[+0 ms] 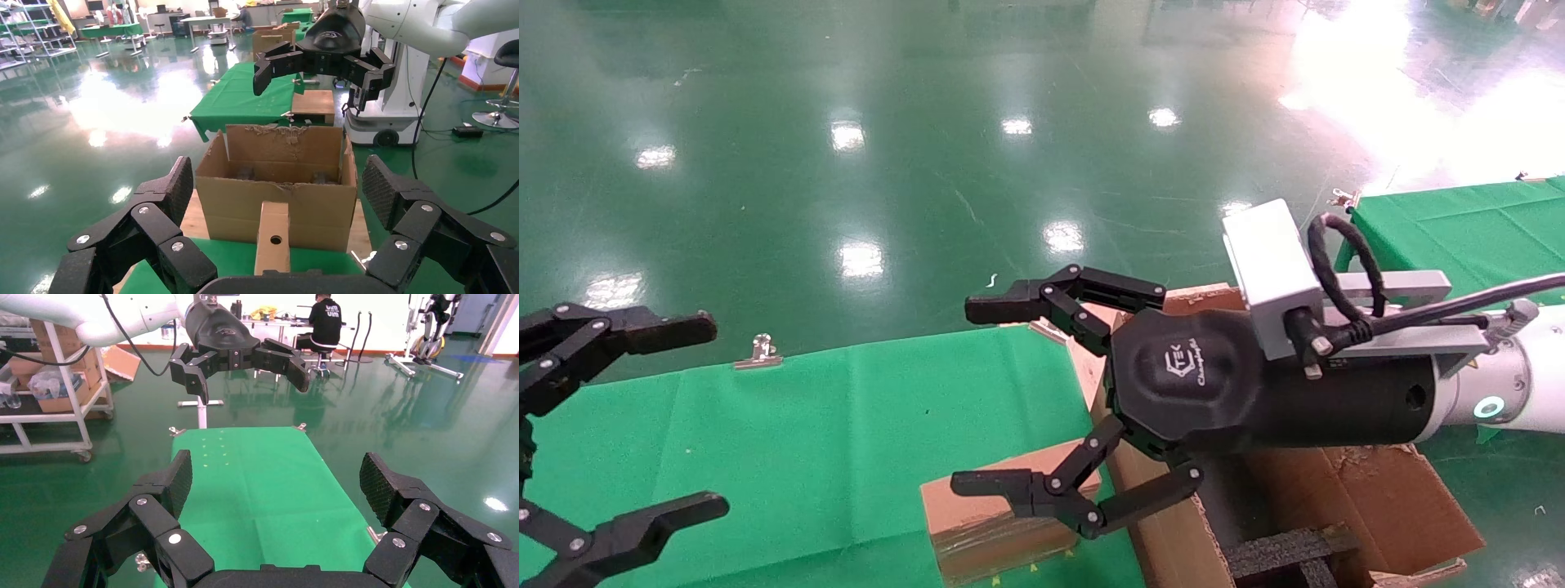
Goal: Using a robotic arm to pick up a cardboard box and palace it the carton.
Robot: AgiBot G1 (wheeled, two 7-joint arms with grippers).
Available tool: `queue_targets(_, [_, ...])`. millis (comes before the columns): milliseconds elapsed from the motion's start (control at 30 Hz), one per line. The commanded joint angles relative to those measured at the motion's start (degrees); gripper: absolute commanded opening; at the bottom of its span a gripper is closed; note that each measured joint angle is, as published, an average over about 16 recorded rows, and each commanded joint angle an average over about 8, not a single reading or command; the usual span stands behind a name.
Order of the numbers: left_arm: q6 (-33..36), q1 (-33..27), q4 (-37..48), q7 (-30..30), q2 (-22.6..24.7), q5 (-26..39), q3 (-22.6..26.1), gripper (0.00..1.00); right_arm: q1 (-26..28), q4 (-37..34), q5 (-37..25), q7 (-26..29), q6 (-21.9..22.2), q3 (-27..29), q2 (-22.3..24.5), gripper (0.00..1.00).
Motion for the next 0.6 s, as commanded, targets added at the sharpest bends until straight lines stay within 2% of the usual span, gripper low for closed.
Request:
queue_targets(33, [0.0,0.0,0.0,0.0,0.0,0.0,0.0,1.00,0.0,0.0,0.0,0.0,0.0,0.0,0.0,1.00])
queue_targets(400, [0.0,0.0,0.0,0.0,0.0,0.0,0.0,1.00,0.0,0.0,0.0,0.0,0.0,0.0,0.0,1.00])
queue_targets(433, [0.0,0.0,0.0,0.0,0.0,0.0,0.0,0.95,0.0,0.0,0.0,0.0,0.0,0.0,0.0,1.00])
queue_targets(467, [0.0,0.0,0.0,0.0,0.0,0.0,0.0,0.85,0.0,0.0,0.0,0.0,0.0,0.0,0.0,1.00])
queue_targets(600, [0.0,0.0,0.0,0.0,0.0,0.0,0.0,0.35,0.0,0.0,0.0,0.0,0.0,0.0,0.0,1.00])
